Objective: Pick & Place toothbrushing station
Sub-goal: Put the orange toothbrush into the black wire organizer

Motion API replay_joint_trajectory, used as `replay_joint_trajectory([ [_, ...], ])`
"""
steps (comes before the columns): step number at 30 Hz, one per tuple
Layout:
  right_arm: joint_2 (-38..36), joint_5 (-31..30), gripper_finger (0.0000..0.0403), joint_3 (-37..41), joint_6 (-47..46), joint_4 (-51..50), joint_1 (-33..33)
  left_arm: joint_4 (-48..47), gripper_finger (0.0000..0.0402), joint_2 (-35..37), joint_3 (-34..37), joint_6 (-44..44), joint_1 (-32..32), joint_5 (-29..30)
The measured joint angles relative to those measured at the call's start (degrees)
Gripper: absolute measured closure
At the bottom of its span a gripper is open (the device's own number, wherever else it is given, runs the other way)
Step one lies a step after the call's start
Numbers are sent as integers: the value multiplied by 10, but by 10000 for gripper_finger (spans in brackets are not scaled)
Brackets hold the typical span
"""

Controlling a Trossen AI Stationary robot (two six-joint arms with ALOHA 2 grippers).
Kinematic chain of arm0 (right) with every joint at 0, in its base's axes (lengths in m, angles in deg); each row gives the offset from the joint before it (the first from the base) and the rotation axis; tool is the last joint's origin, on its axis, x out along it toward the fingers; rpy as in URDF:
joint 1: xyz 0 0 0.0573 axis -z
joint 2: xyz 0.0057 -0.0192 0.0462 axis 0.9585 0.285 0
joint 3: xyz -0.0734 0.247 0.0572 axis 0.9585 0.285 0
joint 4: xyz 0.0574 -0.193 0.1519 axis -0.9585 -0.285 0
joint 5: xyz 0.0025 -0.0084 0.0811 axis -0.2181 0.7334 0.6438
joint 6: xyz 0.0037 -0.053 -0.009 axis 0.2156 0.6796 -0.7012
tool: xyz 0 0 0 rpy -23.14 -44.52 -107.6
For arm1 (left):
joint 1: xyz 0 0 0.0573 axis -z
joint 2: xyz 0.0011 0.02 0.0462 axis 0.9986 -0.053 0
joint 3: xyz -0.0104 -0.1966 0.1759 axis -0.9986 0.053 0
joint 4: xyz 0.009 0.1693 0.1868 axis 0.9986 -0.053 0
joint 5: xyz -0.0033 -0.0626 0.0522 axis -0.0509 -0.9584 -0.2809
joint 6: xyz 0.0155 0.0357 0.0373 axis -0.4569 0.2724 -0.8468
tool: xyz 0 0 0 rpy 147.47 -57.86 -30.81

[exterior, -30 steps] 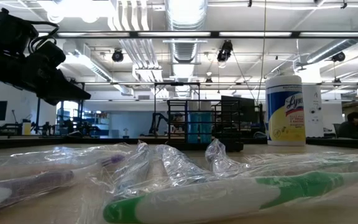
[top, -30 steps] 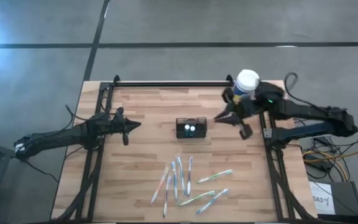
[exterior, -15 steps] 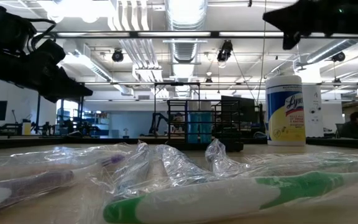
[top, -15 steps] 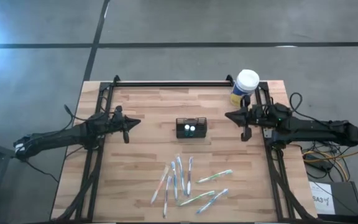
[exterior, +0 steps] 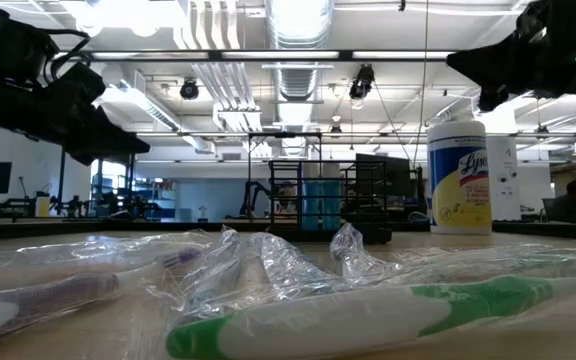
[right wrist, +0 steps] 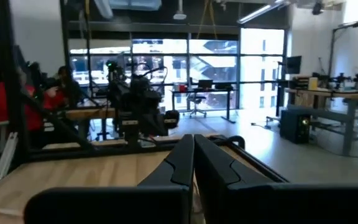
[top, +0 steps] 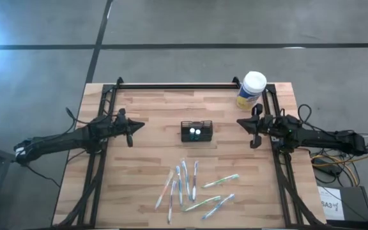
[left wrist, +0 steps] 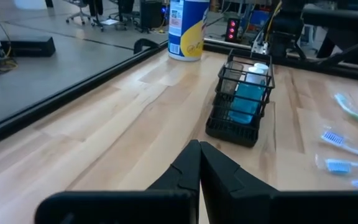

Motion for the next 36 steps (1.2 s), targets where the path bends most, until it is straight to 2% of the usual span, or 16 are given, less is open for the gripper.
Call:
replay_joint_trajectory([
  [7,-16,-29,394,9,2,-37,0,0,394,0,0,36,0,0],
  [13,-16,-25,394,9,65,-52,0,2,394,0,0,33,0,0],
  [20,-17,82,394,9,87,-18,0,27,394,0,0,32,0,9],
  [25,-48,77,394,9,63,-28,0,52,394,0,0,32,0,9],
  [30,-106,16,394,9,59,-120,0,61,394,0,0,49,0,11],
  [36,-156,7,394,9,99,-184,0,53,397,-2,-9,120,14,7],
])
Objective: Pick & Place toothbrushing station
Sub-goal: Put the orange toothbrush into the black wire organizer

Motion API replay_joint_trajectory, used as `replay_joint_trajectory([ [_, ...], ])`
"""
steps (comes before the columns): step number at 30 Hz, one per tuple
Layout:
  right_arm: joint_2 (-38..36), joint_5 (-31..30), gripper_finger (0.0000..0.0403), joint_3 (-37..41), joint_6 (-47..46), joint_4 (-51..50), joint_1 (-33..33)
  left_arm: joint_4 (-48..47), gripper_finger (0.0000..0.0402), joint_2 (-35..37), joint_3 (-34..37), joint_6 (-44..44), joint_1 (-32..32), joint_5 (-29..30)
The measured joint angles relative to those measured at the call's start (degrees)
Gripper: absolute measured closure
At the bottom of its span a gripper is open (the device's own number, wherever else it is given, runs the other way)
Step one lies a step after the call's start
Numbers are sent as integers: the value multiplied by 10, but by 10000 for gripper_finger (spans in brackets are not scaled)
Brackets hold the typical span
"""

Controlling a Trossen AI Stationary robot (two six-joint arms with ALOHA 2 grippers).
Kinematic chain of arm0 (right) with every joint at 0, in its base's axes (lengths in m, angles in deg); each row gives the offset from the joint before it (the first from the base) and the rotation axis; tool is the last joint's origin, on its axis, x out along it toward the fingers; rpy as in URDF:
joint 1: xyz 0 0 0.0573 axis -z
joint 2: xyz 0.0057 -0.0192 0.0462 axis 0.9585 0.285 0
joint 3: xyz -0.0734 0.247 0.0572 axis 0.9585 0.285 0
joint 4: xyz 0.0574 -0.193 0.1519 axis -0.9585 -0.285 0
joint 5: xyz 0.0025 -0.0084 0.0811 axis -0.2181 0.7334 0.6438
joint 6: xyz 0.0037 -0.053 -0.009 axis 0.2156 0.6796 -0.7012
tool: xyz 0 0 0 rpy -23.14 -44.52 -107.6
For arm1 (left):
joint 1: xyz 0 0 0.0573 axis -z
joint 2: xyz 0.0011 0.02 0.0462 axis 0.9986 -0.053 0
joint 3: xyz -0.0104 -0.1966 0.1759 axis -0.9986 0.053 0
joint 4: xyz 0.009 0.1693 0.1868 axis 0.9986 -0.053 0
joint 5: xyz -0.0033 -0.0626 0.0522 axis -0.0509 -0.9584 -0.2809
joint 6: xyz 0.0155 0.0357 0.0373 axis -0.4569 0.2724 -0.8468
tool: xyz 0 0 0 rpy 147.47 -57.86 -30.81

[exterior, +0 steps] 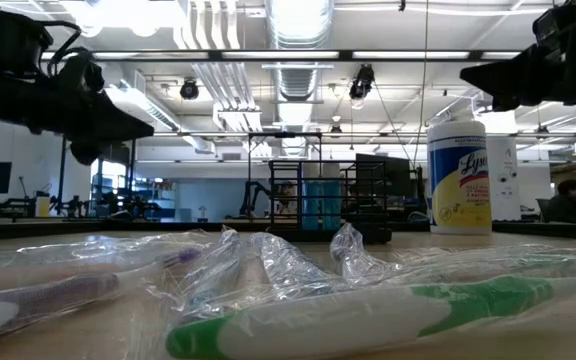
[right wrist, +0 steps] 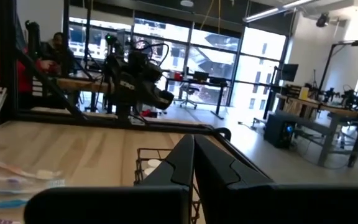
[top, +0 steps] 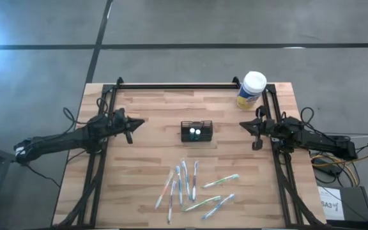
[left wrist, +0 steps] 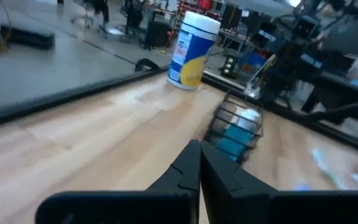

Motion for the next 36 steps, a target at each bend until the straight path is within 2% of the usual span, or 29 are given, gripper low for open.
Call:
replay_joint_trajectory([
  [2,-6,0,394,0,1,-6,0,4,398,-13,-26,6,34,-5],
  [3,-7,0,394,0,0,-8,0,2,398,-22,-42,6,57,10],
  [7,-7,0,394,0,1,-11,0,-63,399,-81,-135,8,165,130],
  [11,-7,0,394,0,2,-15,0,-180,400,-168,-257,49,262,235],
  [15,-7,0,394,0,5,-29,0,-322,398,-266,-382,143,314,286],
  [19,-7,0,394,0,5,-33,0,-395,395,-361,-457,237,342,277],
  [22,-7,0,394,0,5,-34,0,-394,396,-426,-491,285,353,252],
  [26,-2,0,394,0,4,-35,0,-401,389,-520,-509,366,375,270],
  [31,-2,0,394,0,1,-46,0,-397,344,-622,-542,396,407,227],
  [36,-2,0,394,0,-25,-44,0,-394,272,-707,-600,434,424,152],
])
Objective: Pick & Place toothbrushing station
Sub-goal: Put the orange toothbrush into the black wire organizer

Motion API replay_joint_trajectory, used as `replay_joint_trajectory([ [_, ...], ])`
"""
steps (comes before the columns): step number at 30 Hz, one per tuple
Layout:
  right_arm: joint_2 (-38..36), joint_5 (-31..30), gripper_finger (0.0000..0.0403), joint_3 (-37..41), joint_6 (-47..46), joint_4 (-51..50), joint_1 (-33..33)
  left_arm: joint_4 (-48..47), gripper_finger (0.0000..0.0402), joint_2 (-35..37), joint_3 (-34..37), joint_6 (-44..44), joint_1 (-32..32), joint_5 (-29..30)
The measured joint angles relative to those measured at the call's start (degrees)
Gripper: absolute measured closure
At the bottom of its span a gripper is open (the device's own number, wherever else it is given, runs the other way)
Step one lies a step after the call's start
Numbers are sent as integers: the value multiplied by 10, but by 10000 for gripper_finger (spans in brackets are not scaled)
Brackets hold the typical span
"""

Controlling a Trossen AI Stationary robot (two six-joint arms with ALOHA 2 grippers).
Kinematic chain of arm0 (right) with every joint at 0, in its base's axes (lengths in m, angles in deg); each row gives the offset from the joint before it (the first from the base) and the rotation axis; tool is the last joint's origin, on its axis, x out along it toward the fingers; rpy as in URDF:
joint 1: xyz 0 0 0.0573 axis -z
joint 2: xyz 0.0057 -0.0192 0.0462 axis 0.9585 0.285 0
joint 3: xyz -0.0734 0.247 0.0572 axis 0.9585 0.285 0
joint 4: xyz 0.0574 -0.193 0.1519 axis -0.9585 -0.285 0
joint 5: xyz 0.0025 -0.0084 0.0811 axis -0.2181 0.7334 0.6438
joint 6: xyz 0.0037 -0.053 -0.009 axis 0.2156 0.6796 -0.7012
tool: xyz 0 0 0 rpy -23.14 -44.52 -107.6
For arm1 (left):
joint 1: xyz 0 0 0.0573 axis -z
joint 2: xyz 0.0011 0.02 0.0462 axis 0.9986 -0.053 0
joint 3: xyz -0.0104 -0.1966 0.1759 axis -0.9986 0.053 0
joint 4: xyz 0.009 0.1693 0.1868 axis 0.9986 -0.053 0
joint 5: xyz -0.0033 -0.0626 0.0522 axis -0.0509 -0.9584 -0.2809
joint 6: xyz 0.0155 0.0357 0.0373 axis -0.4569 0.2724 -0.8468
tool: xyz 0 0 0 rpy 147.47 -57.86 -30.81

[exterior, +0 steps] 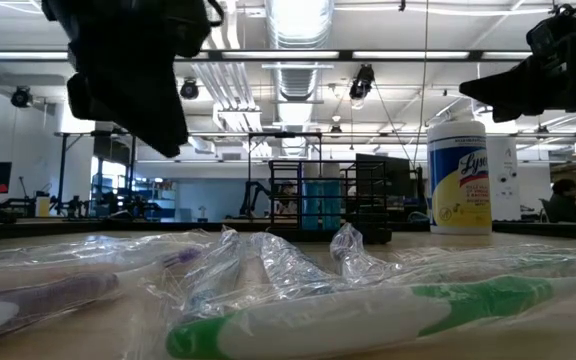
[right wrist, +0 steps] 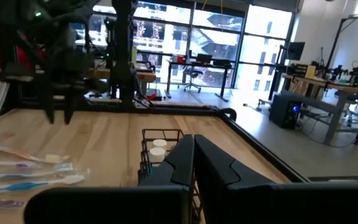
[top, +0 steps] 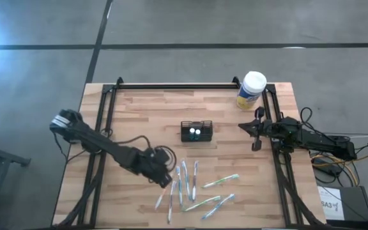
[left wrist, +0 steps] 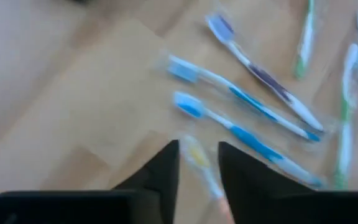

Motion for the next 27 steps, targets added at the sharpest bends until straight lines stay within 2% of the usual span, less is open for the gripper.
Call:
replay_joint_trajectory([
  [5,0,0,394,0,0,3,0,-32,196,-60,-50,81,2,-46],
  [9,0,0,394,0,-2,-9,0,-118,161,-93,-87,138,2,-72],
  [15,0,0,394,0,0,-29,0,-139,156,-129,-132,153,2,-106],
  [21,0,0,394,0,5,-27,0,-164,157,-167,-174,139,-3,-113],
  [27,0,0,394,0,15,-24,0,-190,161,-200,-182,127,-10,-116],
])
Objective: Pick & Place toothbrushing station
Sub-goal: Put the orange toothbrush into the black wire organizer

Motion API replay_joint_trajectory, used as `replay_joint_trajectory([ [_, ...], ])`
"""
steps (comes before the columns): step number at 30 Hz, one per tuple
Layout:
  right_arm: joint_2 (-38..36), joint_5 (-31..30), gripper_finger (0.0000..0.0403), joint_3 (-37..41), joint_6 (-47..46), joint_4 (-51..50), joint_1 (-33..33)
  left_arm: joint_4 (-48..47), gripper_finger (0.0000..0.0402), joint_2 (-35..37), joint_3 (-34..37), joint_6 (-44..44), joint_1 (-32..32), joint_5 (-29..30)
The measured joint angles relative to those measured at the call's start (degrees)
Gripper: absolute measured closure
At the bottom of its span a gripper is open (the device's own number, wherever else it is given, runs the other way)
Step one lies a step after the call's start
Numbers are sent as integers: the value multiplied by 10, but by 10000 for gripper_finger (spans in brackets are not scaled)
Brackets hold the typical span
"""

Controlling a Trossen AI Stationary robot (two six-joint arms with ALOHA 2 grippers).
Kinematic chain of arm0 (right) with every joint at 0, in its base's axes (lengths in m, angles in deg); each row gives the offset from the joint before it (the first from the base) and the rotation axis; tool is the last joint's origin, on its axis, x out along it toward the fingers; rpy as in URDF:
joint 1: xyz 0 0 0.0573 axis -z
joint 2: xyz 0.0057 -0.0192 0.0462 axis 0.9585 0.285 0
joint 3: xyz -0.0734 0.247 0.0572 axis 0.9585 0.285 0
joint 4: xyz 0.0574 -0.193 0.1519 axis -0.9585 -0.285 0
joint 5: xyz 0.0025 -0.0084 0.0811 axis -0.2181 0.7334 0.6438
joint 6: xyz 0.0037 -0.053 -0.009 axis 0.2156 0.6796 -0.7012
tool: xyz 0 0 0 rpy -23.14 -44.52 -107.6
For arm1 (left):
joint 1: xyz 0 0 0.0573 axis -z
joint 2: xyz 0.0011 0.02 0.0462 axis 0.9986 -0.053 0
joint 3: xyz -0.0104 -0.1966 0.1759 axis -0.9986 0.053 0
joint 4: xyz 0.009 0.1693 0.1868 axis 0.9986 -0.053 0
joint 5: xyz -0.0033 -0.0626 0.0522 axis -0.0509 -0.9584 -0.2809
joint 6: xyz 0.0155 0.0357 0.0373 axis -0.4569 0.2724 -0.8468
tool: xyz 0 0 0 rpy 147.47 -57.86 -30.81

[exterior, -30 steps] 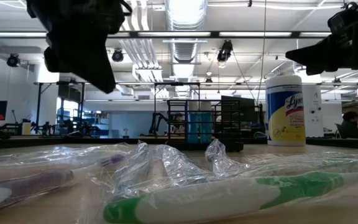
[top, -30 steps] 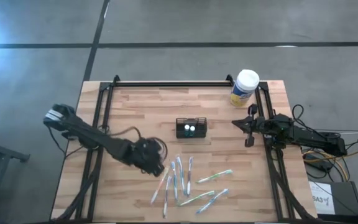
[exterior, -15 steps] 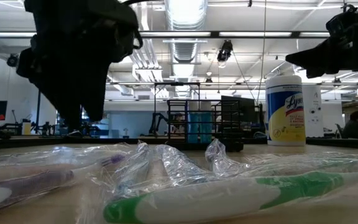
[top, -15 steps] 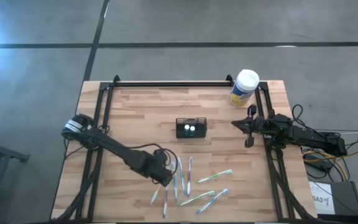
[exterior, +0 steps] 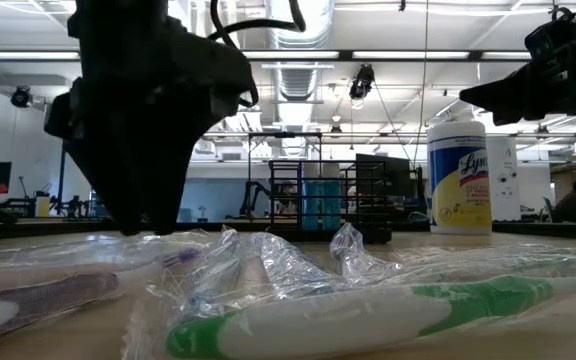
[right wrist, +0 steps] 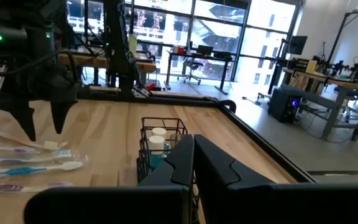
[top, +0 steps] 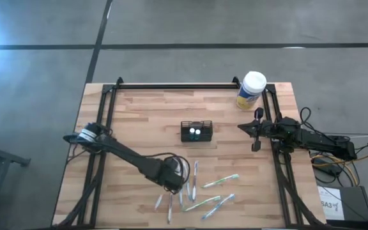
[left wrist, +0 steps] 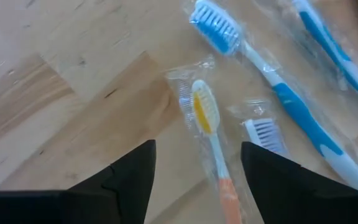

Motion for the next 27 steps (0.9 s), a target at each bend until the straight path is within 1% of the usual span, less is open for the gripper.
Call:
replay_joint_trajectory([
  [10,0,0,394,0,-1,0,0,2,162,-33,0,-48,-18,-9],
  [14,0,0,394,0,0,0,0,2,174,-38,-1,-71,-22,-15],
  [16,0,0,394,0,1,-1,0,1,192,-37,-1,-80,-23,-16],
  [19,0,-1,394,0,3,-1,0,2,231,-32,0,-98,-23,-17],
  [27,0,-2,394,0,5,-2,0,1,363,-26,0,-166,-22,-7],
])
